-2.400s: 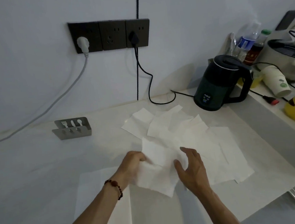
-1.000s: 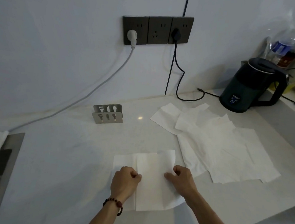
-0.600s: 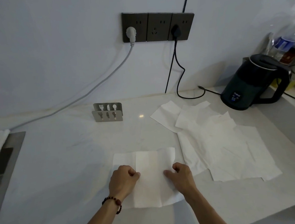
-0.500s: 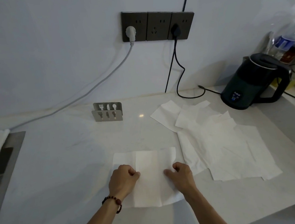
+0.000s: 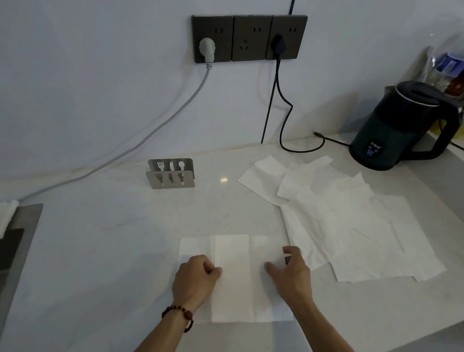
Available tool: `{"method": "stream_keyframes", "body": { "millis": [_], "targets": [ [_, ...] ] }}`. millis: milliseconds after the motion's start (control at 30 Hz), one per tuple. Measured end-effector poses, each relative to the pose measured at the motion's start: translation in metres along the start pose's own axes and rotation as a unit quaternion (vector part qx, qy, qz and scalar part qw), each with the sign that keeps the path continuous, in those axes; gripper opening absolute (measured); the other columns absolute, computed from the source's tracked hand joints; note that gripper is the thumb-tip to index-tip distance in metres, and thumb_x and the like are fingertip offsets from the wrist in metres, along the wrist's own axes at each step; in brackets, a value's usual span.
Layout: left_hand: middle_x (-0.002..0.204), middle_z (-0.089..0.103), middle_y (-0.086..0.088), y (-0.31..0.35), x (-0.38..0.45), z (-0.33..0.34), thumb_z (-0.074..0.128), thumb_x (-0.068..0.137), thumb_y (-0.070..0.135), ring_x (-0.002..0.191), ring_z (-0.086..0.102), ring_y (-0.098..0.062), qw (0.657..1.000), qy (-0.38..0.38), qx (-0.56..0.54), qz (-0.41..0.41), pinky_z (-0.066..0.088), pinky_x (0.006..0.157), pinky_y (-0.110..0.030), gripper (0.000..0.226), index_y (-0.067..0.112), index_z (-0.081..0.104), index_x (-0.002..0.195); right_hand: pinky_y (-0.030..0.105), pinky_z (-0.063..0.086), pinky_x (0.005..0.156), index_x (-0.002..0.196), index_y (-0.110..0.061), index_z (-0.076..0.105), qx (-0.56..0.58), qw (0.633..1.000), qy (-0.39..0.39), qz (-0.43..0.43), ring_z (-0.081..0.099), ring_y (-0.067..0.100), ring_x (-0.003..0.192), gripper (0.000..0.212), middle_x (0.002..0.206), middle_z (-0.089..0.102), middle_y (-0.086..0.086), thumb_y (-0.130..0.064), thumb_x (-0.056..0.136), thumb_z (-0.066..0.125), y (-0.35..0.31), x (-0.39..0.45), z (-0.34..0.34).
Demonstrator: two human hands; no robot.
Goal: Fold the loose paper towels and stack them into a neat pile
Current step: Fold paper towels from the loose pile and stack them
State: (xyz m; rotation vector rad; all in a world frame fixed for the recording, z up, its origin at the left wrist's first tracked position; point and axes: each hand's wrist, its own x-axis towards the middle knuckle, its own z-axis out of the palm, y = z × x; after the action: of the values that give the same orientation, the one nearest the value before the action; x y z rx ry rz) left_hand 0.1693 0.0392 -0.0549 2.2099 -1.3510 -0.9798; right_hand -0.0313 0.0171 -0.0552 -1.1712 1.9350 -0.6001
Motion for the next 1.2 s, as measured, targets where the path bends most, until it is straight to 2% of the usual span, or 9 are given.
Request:
{"method": "stream_keyframes", "body": {
  "millis": [67, 133, 300, 433, 600, 900, 1033, 1133, 1200],
  "targets": [
    [0.071, 0.064, 0.011, -0.001, -0.001, -0.004, 0.066, 0.086, 0.043, 0.067, 0.060, -0.005, 1.000, 0.016, 0.010, 0.006, 0.046, 0.055, -0.023, 0.023, 0.025, 0.058, 0.074, 0.035, 0.047, 0.092, 0.131, -0.020, 0.043, -0.044, 0.995, 0.055, -0.069, 0.050, 0.020, 0.109, 0.061, 0.121, 0.049, 0.000, -0.027, 0.080, 0.074, -0.002, -0.004, 0.001],
    [0.072, 0.062, 0.011, -0.006, -0.001, -0.011, 0.059, 0.090, 0.045, 0.066, 0.059, -0.006, 0.998, 0.045, 0.035, 0.006, 0.047, 0.056, -0.024, 0.025, 0.024, 0.058, 0.078, 0.037, 0.044, 0.098, 0.134, -0.018, 0.045, -0.117, 0.978, 0.079, -0.151, 0.046, 0.023, 0.120, 0.063, 0.131, 0.047, 0.001, -0.029, 0.079, 0.074, -0.005, -0.007, 0.003],
    [0.082, 0.060, 0.009, -0.029, 0.003, -0.033, 0.057, 0.088, 0.045, 0.073, 0.059, -0.014, 0.985, 0.092, 0.147, -0.012, 0.045, 0.059, -0.026, 0.023, 0.023, 0.052, 0.092, 0.036, 0.034, 0.108, 0.137, -0.023, 0.049, -0.264, 0.902, -0.057, -0.338, 0.037, 0.023, 0.137, 0.059, 0.148, 0.041, 0.001, -0.046, 0.084, 0.062, -0.008, -0.014, 0.021],
    [0.090, 0.059, 0.007, -0.035, 0.004, -0.038, 0.059, 0.084, 0.051, 0.079, 0.060, -0.016, 0.980, 0.085, 0.170, -0.052, 0.044, 0.063, -0.027, 0.031, 0.022, 0.053, 0.094, 0.040, 0.006, 0.120, 0.151, -0.034, 0.020, -0.371, 0.838, -0.182, -0.356, 0.000, 0.020, 0.150, 0.076, 0.163, 0.005, -0.001, -0.060, 0.087, 0.051, -0.012, -0.018, 0.035],
    [0.083, 0.065, 0.012, -0.030, 0.005, -0.034, 0.061, 0.090, 0.038, 0.068, 0.059, -0.010, 0.985, 0.064, 0.151, -0.044, 0.042, 0.052, -0.022, 0.019, 0.023, 0.058, 0.077, 0.046, -0.001, 0.120, 0.152, -0.037, 0.010, -0.418, 0.812, -0.218, -0.344, -0.014, 0.020, 0.148, 0.084, 0.162, -0.012, -0.002, -0.063, 0.084, 0.053, -0.018, -0.018, 0.035],
    [0.078, 0.064, 0.005, -0.002, -0.005, -0.049, 0.069, 0.086, 0.025, 0.072, 0.059, -0.011, 0.989, -0.026, -0.146, 0.025, 0.043, 0.063, -0.020, 0.016, 0.017, 0.057, 0.078, 0.043, 0.003, 0.121, 0.152, -0.035, 0.012, -0.400, 0.818, -0.226, -0.346, -0.012, 0.018, 0.149, 0.090, 0.162, -0.011, -0.004, -0.064, 0.080, 0.058, -0.016, -0.014, 0.034],
    [0.092, 0.074, -0.005, 0.019, -0.014, -0.050, 0.059, 0.095, 0.027, 0.078, 0.072, -0.023, 0.942, -0.115, -0.315, 0.033, 0.056, 0.069, -0.032, 0.016, 0.012, 0.052, 0.097, 0.036, 0.018, 0.118, 0.148, -0.026, 0.033, -0.338, 0.854, -0.176, -0.353, 0.017, 0.019, 0.147, 0.072, 0.159, 0.023, -0.001, -0.052, 0.086, 0.059, -0.013, -0.015, 0.029],
    [0.091, 0.072, -0.001, 0.015, -0.014, -0.043, 0.051, 0.099, 0.022, 0.080, 0.071, -0.016, 0.958, -0.044, -0.278, 0.059, 0.057, 0.072, -0.033, 0.009, 0.016, 0.056, 0.095, 0.033, 0.046, 0.098, 0.139, -0.020, 0.047, -0.219, 0.914, -0.100, -0.328, 0.055, 0.017, 0.113, 0.049, 0.122, 0.062, -0.002, -0.029, 0.091, 0.057, -0.009, -0.016, 0.024],
    [0.091, 0.069, 0.009, 0.001, -0.010, -0.037, 0.052, 0.098, 0.018, 0.086, 0.066, -0.006, 0.980, 0.018, -0.178, 0.088, 0.055, 0.077, -0.029, 0.011, 0.023, 0.060, 0.092, 0.033, 0.051, 0.080, 0.139, -0.023, 0.044, -0.133, 0.946, -0.108, -0.274, 0.061, 0.013, 0.085, 0.042, 0.087, 0.066, -0.004, -0.021, 0.097, 0.047, -0.011, -0.019, 0.021]
  ]
}}
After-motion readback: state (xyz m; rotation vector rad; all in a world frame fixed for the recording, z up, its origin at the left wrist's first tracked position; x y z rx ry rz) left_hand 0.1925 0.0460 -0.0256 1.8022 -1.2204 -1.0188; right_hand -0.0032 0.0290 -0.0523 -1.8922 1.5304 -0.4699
